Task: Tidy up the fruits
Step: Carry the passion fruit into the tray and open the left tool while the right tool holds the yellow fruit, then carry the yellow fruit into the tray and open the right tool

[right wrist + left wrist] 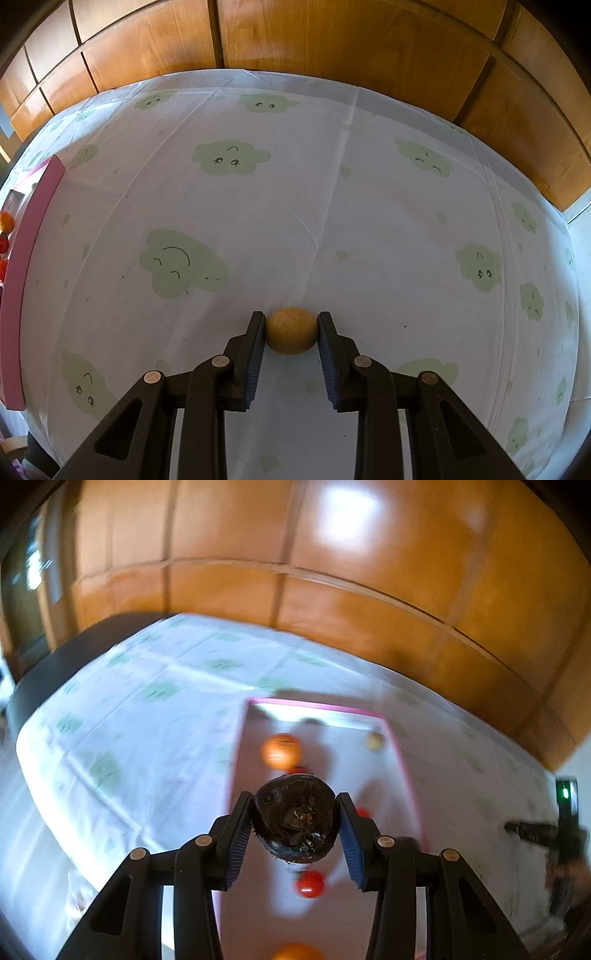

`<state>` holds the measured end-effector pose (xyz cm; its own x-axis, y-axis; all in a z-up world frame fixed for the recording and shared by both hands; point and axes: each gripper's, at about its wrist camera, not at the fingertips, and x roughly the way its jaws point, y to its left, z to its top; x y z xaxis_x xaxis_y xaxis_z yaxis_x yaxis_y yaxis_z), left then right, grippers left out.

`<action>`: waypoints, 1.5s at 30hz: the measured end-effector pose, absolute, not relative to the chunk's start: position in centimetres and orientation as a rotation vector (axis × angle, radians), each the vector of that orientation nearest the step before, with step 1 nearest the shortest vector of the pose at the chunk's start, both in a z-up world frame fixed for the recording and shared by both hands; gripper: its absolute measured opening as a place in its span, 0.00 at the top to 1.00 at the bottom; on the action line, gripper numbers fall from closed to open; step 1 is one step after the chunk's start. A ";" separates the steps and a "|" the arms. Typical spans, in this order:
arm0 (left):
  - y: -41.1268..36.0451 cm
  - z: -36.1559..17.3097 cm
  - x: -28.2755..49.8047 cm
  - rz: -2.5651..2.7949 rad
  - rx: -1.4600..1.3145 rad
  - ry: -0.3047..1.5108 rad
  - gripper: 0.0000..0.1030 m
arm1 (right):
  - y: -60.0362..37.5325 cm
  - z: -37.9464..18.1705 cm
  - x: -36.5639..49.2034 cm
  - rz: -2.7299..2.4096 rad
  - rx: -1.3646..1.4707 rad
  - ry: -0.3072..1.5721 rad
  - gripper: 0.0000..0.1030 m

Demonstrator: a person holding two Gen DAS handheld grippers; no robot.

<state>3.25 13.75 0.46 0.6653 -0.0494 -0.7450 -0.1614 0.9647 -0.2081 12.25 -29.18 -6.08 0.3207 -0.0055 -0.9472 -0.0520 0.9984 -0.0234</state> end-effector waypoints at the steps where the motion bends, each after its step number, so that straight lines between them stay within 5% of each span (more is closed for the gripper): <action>1: 14.3 0.3 3.1 0.075 -0.285 0.846 0.56 | -29.1 -6.1 12.2 0.030 -0.054 1.244 0.72; 21: 9.7 -4.1 6.5 -0.060 -0.309 0.983 0.55 | -29.0 -6.1 12.2 0.025 -0.058 1.243 0.72; 45: 8.2 -1.4 3.4 0.052 -0.114 0.850 0.45 | -26.8 -5.9 11.7 0.142 -0.078 1.233 0.72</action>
<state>3.38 8.19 -1.38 0.6594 0.0002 -0.7518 -0.0915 0.9926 -0.0799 11.72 -26.80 -5.93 0.3236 0.0657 -0.9439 -0.1503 0.9885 0.0173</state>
